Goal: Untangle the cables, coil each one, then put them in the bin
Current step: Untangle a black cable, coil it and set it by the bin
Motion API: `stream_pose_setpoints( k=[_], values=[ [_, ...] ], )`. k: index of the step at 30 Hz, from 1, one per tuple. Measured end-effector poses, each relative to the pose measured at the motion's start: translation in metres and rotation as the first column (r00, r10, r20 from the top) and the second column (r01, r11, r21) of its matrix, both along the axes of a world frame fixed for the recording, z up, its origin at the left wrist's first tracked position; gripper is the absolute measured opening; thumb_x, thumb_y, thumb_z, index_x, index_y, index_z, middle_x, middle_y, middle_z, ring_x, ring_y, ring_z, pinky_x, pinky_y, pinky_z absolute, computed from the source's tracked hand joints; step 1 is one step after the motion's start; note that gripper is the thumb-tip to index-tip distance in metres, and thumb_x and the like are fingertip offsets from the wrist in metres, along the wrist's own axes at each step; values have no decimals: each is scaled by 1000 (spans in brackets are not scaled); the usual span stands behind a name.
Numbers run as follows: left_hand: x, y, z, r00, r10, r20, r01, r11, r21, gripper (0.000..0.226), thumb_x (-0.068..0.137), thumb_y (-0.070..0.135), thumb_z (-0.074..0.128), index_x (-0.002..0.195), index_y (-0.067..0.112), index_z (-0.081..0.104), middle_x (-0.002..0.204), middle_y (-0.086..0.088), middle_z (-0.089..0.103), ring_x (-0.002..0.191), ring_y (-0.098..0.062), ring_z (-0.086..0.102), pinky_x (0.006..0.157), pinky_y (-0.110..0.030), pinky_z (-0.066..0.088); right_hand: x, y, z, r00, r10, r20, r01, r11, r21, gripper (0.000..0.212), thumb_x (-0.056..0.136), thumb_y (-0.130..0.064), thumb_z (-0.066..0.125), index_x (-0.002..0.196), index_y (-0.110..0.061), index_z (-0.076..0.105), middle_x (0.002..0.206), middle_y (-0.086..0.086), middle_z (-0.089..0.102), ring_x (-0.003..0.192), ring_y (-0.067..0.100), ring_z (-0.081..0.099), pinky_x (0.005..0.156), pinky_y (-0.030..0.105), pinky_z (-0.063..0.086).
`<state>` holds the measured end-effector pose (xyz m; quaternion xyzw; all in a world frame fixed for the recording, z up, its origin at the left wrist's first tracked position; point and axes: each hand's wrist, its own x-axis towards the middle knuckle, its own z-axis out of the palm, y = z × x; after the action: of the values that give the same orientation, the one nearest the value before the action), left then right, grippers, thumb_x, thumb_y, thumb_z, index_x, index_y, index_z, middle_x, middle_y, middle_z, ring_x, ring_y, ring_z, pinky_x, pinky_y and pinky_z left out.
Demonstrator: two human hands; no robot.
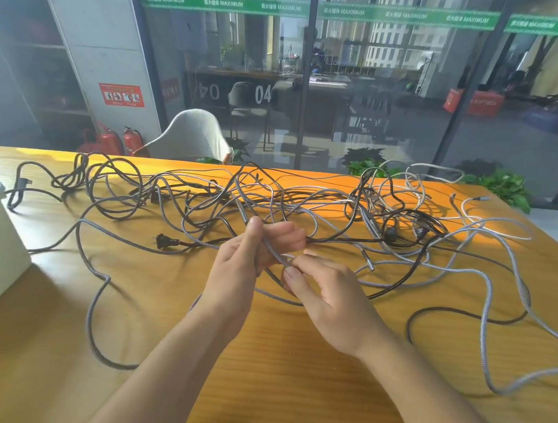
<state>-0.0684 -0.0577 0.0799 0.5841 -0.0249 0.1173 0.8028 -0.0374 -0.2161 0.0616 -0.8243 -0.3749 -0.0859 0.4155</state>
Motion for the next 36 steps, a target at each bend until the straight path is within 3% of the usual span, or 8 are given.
stream_pose_setpoints(
  k=[2,6,9,12,16,21,26,36],
  values=[
    [0,4,3,1000,-10,-10,9,997,-83,54,112,38,32,120,3,72,117,-17,76,114,-31,72,90,-33,54,4,-3,-1,1000,23,15,-23,999,-32,32,111,-36,42,82,-26,53,75,-14,52,87,17,56,99,28,44],
    [-3,-2,3,996,-79,-42,75,993,-92,58,112,40,28,122,1,71,119,-19,75,116,-32,71,97,-44,55,1,0,-1,998,54,8,-54,999,-4,41,109,-45,40,82,-17,52,66,-4,50,64,19,45,61,43,41],
    [-5,-1,3,990,-125,-59,121,990,-67,62,112,42,26,124,1,71,120,-20,74,119,-33,70,108,-56,46,-4,4,2,997,72,25,-72,997,-2,36,109,-45,41,79,-26,46,62,-4,45,58,21,39,56,44,37],
    [-7,2,5,984,-167,-64,162,984,-70,62,110,44,28,120,2,73,120,-21,74,117,-32,70,102,-49,51,-6,7,2,996,87,9,-87,996,-28,29,108,-44,42,79,-37,43,61,-6,45,59,21,39,56,42,37],
    [-11,1,11,980,-158,-120,152,987,-55,52,103,47,41,86,18,80,91,-14,78,83,-26,73,60,-35,41,-8,10,-4,990,122,-67,-125,991,-44,27,106,-48,40,84,-37,52,74,-4,60,71,22,54,68,47,47],
    [-9,9,18,977,-202,-63,175,939,-297,48,107,45,41,67,22,51,52,7,30,43,-10,36,50,-27,32,4,7,-19,975,222,-18,-216,925,-312,53,109,-57,31,80,-21,57,75,-10,55,82,11,52,94,32,45],
    [-11,27,24,958,-286,-35,253,893,-371,51,106,43,41,58,24,38,52,9,18,49,-12,10,49,-28,13,31,-2,-17,972,174,158,-106,923,-369,52,107,-64,26,89,-27,58,83,-19,51,87,-8,46,120,36,25],
    [-15,43,31,910,-415,-9,386,853,-350,53,105,42,39,55,27,37,53,8,10,45,-13,7,45,-26,10,32,-40,30,915,8,403,3,1000,-28,35,92,-52,71,71,-27,58,72,-16,59,82,11,62,105,38,36]
  ],
)
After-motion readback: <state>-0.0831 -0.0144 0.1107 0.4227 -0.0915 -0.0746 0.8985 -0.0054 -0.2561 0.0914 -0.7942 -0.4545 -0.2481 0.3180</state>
